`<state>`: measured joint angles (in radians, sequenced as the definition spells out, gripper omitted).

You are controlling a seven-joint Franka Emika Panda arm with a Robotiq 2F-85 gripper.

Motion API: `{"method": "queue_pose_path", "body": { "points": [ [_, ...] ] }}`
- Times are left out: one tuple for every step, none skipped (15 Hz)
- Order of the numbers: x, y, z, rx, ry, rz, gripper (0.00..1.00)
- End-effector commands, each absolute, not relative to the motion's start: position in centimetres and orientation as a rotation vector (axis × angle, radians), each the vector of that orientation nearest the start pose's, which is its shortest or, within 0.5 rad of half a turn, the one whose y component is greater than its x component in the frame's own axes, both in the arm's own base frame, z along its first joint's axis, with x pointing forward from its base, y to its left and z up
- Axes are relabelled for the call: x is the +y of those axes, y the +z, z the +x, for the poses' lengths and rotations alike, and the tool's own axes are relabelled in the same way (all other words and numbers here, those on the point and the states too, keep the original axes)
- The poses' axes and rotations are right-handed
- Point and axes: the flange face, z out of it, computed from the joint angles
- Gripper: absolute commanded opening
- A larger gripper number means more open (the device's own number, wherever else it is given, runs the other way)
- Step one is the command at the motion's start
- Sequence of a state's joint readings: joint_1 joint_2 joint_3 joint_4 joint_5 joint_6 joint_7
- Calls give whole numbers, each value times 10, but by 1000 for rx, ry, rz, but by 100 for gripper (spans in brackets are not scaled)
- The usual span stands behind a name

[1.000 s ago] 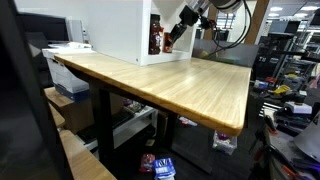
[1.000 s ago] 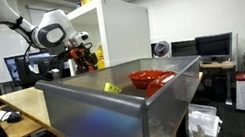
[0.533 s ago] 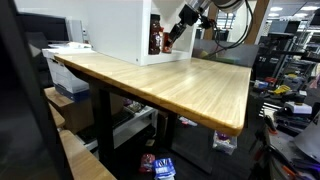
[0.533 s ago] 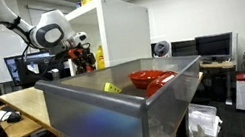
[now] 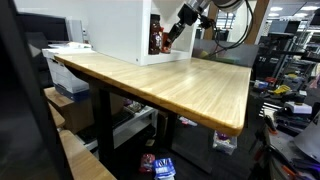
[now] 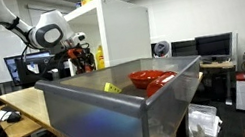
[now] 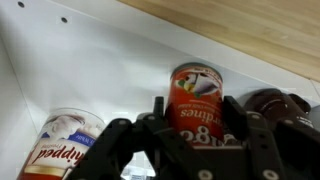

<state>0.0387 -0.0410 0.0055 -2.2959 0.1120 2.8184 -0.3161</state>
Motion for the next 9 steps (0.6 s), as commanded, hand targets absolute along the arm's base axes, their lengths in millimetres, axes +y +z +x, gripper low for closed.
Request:
{"method": "queue_pose_path", "body": {
  "points": [
    [22,437,535,-473,-861,-3016,35],
    [23,438,535,-467,-863,-3026,35],
    [24,439,533,-471,-851,-3039,35],
    [25,441,533,-476,-848,-3045,35],
    [27,442,532,-488,-841,-3054,35],
    [28,444,532,-498,-839,-3057,35],
    [29,446,530,-503,-838,-3062,35],
    [30,448,529,-497,-849,-3059,35],
    [31,450,528,-484,-865,-3056,35]
  ]
}}
